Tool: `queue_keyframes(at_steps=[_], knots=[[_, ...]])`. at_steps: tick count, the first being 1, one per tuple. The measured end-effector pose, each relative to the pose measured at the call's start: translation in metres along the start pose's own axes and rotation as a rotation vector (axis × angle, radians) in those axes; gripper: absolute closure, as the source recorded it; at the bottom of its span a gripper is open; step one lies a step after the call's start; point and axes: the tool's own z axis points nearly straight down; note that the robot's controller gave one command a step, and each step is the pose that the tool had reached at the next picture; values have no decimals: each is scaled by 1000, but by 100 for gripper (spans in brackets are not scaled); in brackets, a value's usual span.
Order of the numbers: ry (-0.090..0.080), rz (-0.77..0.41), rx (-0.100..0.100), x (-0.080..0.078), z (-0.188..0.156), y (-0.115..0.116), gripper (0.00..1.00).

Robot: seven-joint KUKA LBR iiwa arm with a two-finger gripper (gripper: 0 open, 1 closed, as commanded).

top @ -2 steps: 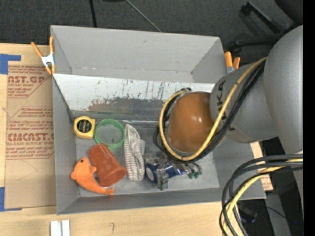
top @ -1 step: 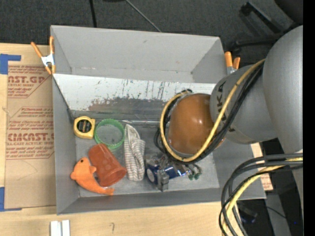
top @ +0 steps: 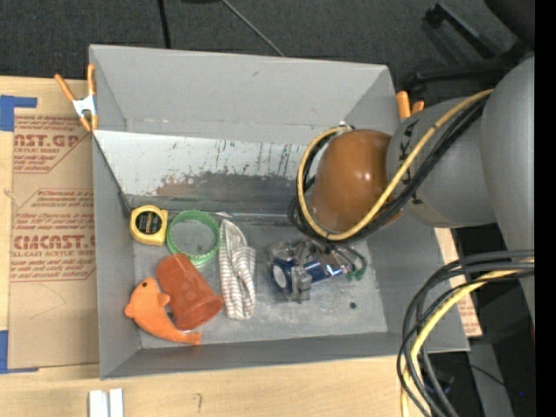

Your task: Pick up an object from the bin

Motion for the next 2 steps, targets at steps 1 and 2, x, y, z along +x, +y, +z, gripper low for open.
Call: queue_keyframes(at_steps=[1, 2], knots=[[-3, 15, 4, -39, 0, -38, 100], [-10, -33, 5, -1, -197, -10, 100]])
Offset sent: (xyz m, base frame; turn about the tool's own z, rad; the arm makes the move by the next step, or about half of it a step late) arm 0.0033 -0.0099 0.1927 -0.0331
